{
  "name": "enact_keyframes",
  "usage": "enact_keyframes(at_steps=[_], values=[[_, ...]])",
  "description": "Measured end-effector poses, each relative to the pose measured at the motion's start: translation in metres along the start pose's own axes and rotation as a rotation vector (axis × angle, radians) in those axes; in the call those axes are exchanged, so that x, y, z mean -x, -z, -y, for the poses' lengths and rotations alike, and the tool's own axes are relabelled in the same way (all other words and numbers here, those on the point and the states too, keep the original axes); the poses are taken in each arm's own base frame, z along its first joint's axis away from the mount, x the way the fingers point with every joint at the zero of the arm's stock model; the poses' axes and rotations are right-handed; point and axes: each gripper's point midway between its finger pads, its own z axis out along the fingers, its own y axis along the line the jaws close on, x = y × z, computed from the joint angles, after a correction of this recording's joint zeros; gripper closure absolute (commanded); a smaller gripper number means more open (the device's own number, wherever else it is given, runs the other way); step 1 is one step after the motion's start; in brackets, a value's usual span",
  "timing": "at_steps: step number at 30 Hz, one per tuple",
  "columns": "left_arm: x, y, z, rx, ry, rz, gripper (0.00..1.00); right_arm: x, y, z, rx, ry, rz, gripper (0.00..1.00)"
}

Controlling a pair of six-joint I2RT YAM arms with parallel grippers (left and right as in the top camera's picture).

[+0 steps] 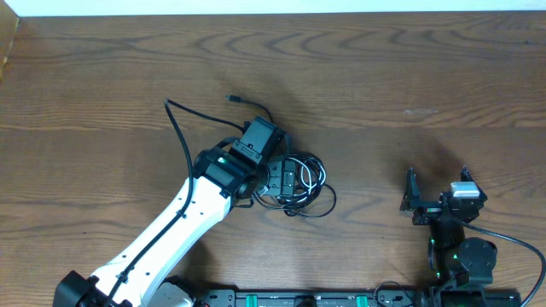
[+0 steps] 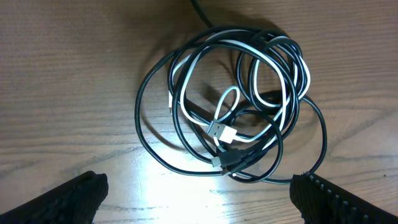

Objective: Untangle cables
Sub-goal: 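Move the left gripper over the tangled cable bundle and lower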

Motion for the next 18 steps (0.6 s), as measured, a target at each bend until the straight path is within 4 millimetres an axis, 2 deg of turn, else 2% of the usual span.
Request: enact_keyframes(at_steps=[5,9,18], values=[[-0.001,-0.004,-0.001,0.008,0.064,-0.013,0.02,0.000,0.000,0.000,0.000,0.000,0.000,0.01],[-0.007,-0.019,-0.003,0.038,0.112,-0.059,0.01,0.000,0.000,0.000,0.000,0.000,0.000,0.01],[-0.033,-0.055,0.004,0.118,0.209,-0.177,0.01,0.000,0.000,0.000,0.000,0.000,0.000,0.01]])
